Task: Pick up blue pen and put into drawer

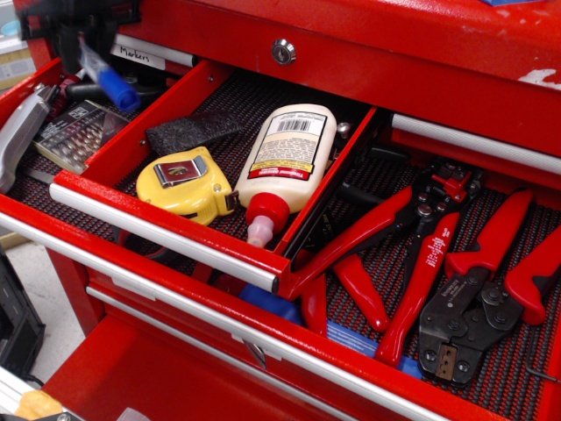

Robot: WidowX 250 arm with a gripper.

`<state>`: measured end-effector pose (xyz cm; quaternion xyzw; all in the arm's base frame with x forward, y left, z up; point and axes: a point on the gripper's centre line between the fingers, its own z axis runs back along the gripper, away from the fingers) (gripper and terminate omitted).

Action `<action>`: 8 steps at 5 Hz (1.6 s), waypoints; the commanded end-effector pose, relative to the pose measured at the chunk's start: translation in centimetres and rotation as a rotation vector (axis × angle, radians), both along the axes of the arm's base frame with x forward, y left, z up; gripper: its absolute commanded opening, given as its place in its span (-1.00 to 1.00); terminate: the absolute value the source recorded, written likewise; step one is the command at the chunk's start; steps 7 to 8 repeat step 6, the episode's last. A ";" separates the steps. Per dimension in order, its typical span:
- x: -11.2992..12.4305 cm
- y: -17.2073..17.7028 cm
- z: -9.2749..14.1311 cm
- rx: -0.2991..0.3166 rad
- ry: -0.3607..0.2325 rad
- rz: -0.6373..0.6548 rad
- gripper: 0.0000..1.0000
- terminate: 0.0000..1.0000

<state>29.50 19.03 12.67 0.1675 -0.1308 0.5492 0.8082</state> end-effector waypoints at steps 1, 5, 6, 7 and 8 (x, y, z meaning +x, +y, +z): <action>-1.8 -6.1 7.6 0.068 -0.032 0.098 -1.00 -1.00; -1.4 -14.7 5.5 -0.037 -0.144 0.109 1.00 -1.00; -1.4 -14.7 5.5 -0.037 -0.144 0.109 1.00 1.00; -1.4 -14.7 5.5 -0.037 -0.144 0.109 1.00 1.00; -1.4 -14.7 5.5 -0.037 -0.144 0.109 1.00 1.00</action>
